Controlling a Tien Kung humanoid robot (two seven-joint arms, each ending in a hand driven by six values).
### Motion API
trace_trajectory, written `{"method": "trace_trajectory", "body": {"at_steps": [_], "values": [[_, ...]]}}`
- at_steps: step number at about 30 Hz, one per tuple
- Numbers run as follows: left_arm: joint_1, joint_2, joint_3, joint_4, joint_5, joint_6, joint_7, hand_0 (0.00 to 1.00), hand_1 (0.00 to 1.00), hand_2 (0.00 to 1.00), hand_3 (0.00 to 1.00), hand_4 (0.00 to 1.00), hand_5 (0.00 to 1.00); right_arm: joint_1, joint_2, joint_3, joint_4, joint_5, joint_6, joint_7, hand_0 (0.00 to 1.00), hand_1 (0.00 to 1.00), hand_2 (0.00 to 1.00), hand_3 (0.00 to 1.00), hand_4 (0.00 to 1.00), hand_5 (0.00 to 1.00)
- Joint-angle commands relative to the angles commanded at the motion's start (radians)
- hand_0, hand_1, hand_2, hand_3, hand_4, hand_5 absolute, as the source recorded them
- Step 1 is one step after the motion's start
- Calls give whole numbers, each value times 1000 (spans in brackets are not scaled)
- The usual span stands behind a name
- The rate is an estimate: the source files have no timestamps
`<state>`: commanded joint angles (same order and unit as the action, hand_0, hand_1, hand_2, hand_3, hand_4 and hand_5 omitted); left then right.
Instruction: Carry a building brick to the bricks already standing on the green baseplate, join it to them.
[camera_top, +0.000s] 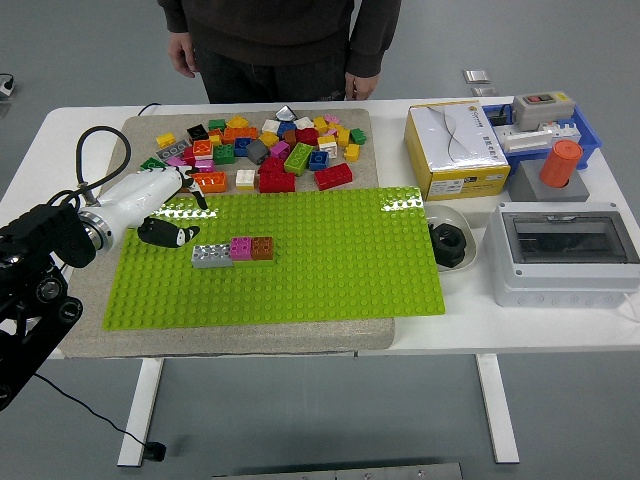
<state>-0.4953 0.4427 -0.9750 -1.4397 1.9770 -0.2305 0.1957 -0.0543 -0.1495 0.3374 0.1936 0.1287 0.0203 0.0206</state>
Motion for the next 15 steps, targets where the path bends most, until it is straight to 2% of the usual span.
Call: {"method": "trace_trajectory", "body": {"at_steps": [3, 4, 9, 15], "values": [[-7, 15, 34, -2, -17, 44, -12, 998, 998, 998, 579, 846, 667, 0, 0, 1, 0, 0, 0, 0, 654, 638, 750, 822, 821, 988], [-10, 19, 45, 1, -20, 57, -14, 998, 998, 998, 630, 742, 998, 1, 0, 1, 0, 0, 0, 0, 654, 638, 750, 823, 821, 988], [-23, 27, 103, 40, -30, 104, -11, 998, 998, 998, 630, 742, 998, 1, 0, 3, 0, -2, 0, 0, 654, 638, 750, 823, 821, 988], [-40, 26, 156, 99, -94, 100, 0, 998, 998, 998, 653, 719, 998, 4, -1, 5, -1, -7, 1, -1, 654, 637, 750, 822, 821, 988]]}}
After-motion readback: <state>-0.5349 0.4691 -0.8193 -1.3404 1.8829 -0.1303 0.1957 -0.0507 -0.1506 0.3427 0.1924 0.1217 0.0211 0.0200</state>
